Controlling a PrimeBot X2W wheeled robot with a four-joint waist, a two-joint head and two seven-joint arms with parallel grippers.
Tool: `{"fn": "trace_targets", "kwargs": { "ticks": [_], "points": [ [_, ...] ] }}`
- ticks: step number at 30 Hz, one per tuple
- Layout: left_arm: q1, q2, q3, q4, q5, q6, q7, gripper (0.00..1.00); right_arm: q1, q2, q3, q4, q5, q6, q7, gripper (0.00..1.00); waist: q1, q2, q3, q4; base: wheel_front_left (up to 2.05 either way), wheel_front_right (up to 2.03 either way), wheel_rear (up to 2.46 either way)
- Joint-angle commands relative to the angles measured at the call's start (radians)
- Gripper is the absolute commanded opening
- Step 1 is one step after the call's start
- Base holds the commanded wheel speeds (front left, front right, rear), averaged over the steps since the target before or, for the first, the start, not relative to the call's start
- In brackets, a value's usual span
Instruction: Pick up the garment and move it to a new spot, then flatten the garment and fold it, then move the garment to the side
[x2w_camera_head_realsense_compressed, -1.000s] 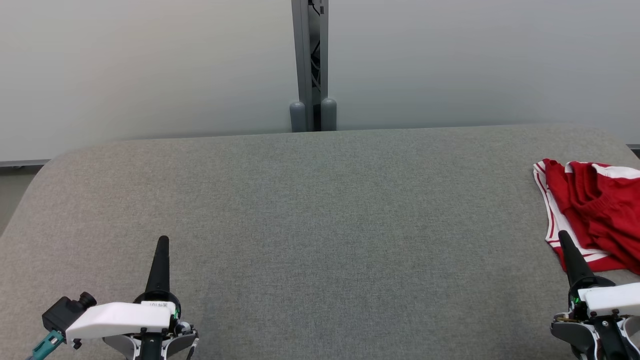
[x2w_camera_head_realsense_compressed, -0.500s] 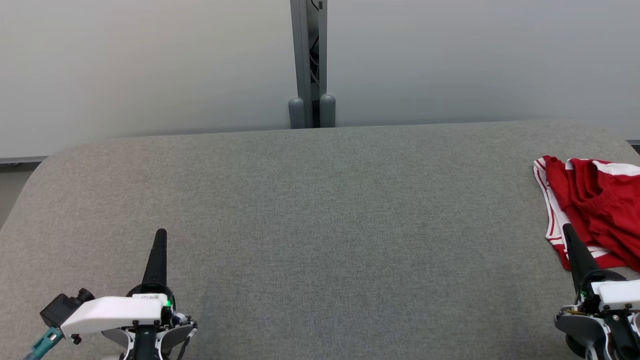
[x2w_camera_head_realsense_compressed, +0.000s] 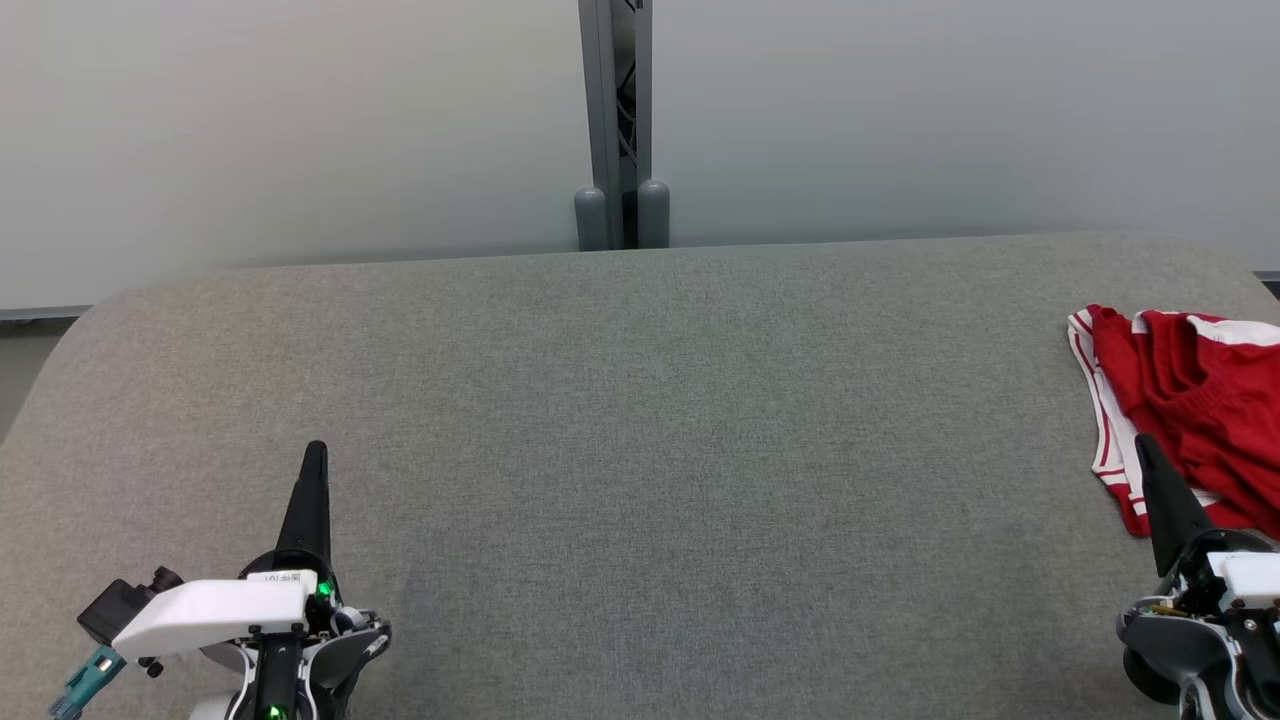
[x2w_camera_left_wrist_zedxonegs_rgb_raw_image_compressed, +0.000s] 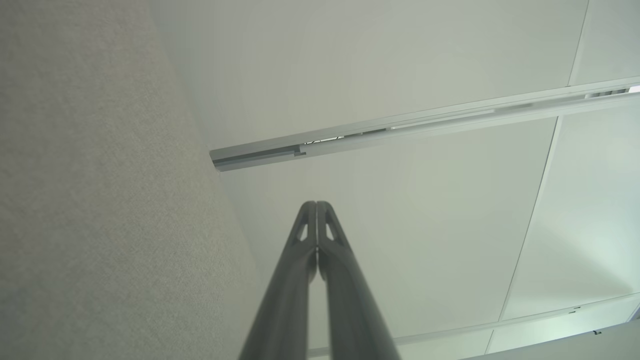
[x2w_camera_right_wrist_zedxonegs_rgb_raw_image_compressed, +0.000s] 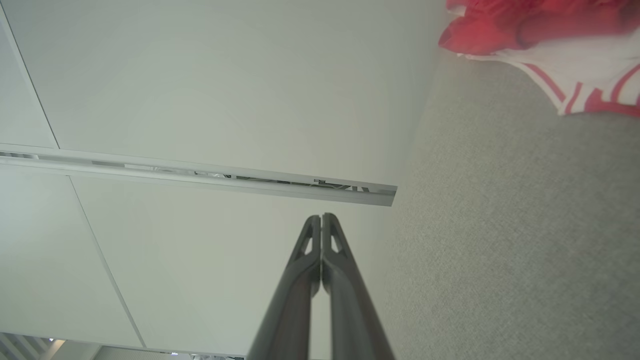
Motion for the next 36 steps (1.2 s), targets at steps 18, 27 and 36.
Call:
{"fn": "trace_targets", "kwargs": {
  "ticks": [18,27,36],
  "points": [
    [-0.039,0.007,0.009,0.008,-0.103,-0.017,0.018,0.00,-0.028,-0.010,-0.024,0.006,0.106,0.000,0.041,0.00,0.0000,0.0000,0.012,-0.003,0.00,0.00,0.00],
    [-0.039,0.007,0.009,0.008,-0.103,-0.017,0.018,0.00,-0.028,-0.010,-0.024,0.006,0.106,0.000,0.041,0.00,0.0000,0.0000,0.012,-0.003,0.00,0.00,0.00],
    [-0.039,0.007,0.009,0.008,-0.103,-0.017,0.018,0.00,-0.028,-0.010,-0.024,0.006,0.106,0.000,0.041,0.00,0.0000,0.0000,0.012,-0.003,0.00,0.00,0.00]
  ]
}}
